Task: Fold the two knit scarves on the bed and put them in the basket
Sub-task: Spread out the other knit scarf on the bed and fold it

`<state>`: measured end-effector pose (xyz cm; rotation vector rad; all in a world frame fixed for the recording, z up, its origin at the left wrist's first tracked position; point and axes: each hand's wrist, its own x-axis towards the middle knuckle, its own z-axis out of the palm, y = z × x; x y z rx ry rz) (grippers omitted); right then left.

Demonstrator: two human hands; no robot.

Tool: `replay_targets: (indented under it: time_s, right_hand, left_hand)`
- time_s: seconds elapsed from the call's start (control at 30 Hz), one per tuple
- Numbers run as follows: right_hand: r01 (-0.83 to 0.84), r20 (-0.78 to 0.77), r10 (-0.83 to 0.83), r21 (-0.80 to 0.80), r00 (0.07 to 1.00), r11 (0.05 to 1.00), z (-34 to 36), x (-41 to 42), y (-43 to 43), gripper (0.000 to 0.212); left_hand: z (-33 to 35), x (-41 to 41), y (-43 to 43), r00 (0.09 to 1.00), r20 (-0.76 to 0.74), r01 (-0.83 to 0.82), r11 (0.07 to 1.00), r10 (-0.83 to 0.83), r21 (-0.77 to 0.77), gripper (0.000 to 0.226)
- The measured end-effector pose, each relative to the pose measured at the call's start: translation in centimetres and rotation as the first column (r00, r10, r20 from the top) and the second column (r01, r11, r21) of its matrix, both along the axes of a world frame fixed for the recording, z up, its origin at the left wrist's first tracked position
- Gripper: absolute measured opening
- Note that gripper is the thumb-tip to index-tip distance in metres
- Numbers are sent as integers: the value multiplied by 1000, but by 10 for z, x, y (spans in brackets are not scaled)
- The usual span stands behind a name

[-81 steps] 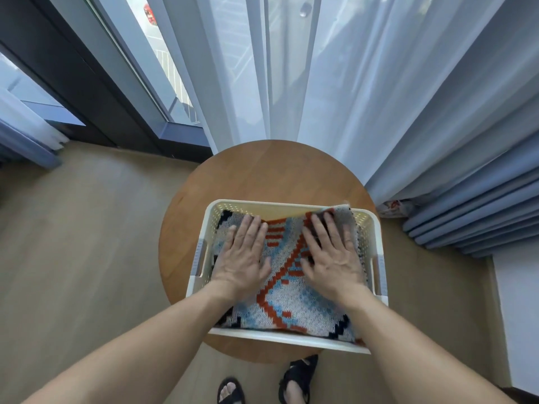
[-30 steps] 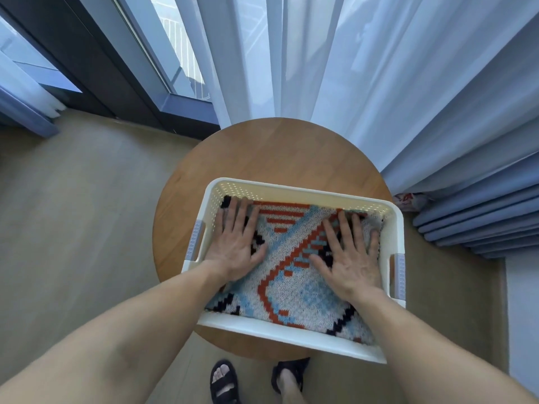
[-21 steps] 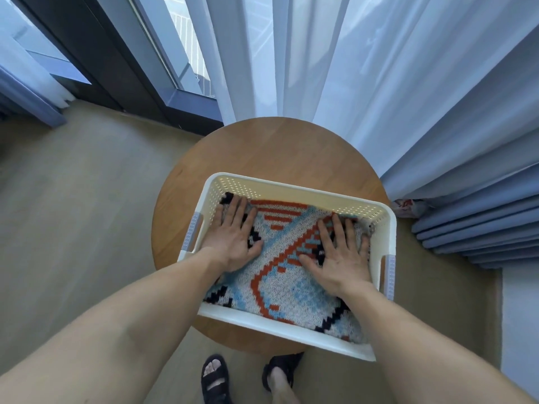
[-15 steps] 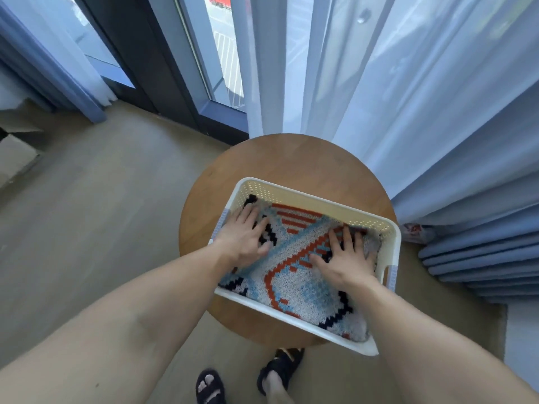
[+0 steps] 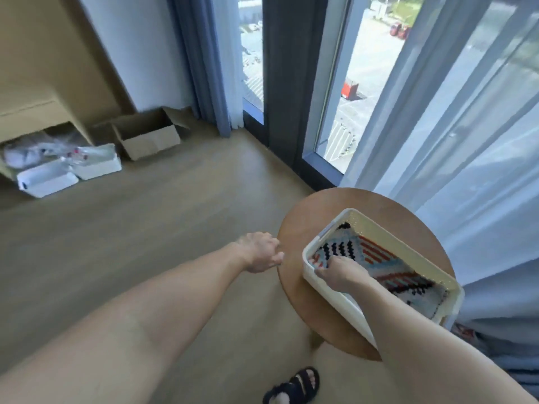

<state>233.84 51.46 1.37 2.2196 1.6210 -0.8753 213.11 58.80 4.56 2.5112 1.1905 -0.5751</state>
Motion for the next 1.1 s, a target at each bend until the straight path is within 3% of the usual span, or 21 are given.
replay_targets:
  time_s: [0.13,0.23,0.33,0.53,0.67,0.77,0.97,1.1]
  right_hand:
    - [-199,-13,200,54,980,979,36,-104,9,46]
    - [-346,10,347,113,938,932,65,-191,6,52]
    - [-486,13,492,171,871,857,86,-284,-3,47]
    - [-774,-6,803,262,596,576,134,-480,-49,45]
    - [-871,8,904,274,427,409,148,-581,-80,50]
    - [-904,-27,938,260,345,340,160,-657,-102,51]
    - [-952,-20,995,289,97,99,176,-791,-133,52]
    - [-957,-45,999,292,-18,-4,181,-862,-168,53]
  left_hand:
    - [37,-125,-42,980,-41,-196,980,197,23,53]
    - [57,-224,-83,912,-30,-408,912,409,41,54]
    - [77,-324,-138,784,14,-621,783,621,34,54]
    - [110,-484,-263,453,71,-891,453,889,15,46]
    - [125,-545,-323,240,139,-967,249,961,-53,51]
    - [138,-587,-362,98,162,-991,111,982,-71,52]
    - [162,-666,-421,-146,189,-988,-154,971,28,42]
    - [164,-694,-463,-283,201,-949,-304,938,86,49]
